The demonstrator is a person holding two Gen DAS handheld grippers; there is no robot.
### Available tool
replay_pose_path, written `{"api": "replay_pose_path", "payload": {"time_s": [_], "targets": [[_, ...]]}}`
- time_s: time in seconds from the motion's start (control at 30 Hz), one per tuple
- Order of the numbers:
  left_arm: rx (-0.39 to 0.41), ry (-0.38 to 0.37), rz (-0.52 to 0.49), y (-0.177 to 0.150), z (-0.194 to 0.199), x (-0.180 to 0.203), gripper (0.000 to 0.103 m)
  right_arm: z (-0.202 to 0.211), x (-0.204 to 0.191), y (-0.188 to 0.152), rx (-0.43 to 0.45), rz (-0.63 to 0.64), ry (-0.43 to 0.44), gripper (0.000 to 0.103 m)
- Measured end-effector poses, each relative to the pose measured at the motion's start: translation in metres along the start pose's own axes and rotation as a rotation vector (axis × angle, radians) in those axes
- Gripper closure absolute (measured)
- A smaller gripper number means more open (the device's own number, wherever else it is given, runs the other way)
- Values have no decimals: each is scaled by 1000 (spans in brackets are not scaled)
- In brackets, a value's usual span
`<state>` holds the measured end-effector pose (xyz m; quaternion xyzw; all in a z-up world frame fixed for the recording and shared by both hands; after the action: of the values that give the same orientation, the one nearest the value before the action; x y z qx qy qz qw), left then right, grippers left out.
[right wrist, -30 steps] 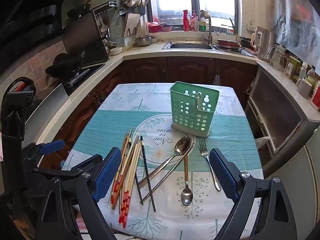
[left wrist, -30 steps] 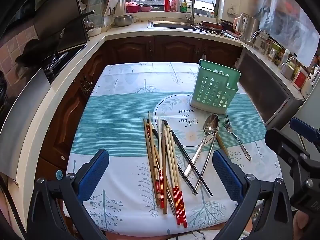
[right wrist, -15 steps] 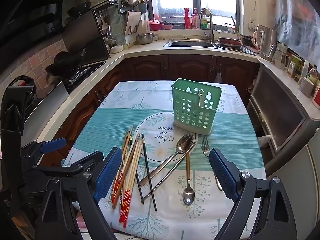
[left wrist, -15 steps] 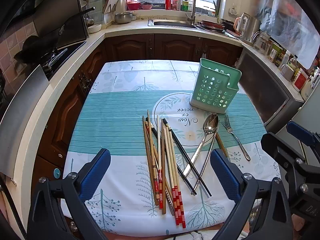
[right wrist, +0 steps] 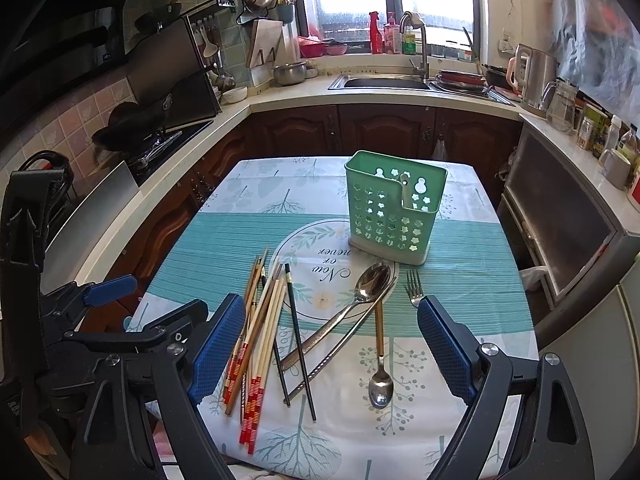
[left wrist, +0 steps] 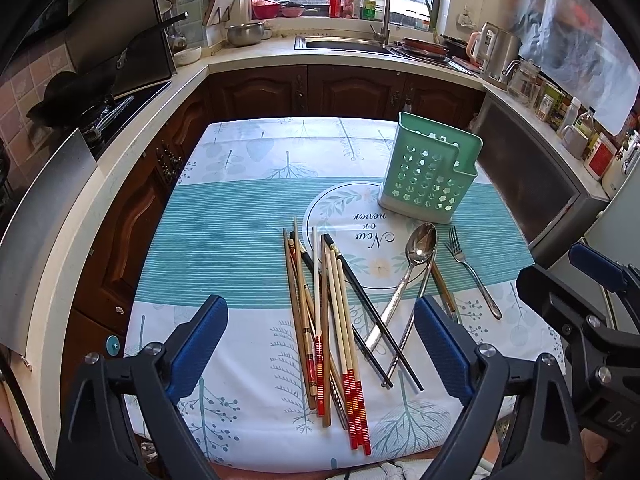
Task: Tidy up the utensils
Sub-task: 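Move both tools toward the pile of chopsticks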
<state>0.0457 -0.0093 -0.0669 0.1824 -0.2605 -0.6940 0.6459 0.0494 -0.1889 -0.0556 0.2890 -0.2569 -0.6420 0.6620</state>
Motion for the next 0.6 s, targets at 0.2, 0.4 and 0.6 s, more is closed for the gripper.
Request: {"api": "replay_pose_path", "payload": {"time_s": [0.2,0.4,0.6], "targets": [[-10,8,-2,-2,-1,3,11,-1,0,-1,-3,-1,2,14],[-28,11,-1,-4,-5,3,11,-3,0,-5,-9,-4,4,16],[-33,17,-2,-5,-6,3,13,-9,1,-9,-16,-5,6,16]]}}
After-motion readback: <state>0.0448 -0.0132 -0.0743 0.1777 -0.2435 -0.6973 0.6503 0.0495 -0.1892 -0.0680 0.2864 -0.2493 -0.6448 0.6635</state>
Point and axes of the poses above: each gripper's, at about its wrist camera, not at the fingertips, and z roughly against the way its jaws point, x to its right, y to its top, the point moved 7 cm from there along -z, roughly the way its jaws point, and after that the axes turned 3 degrees about -y, right-handed, at the moved point
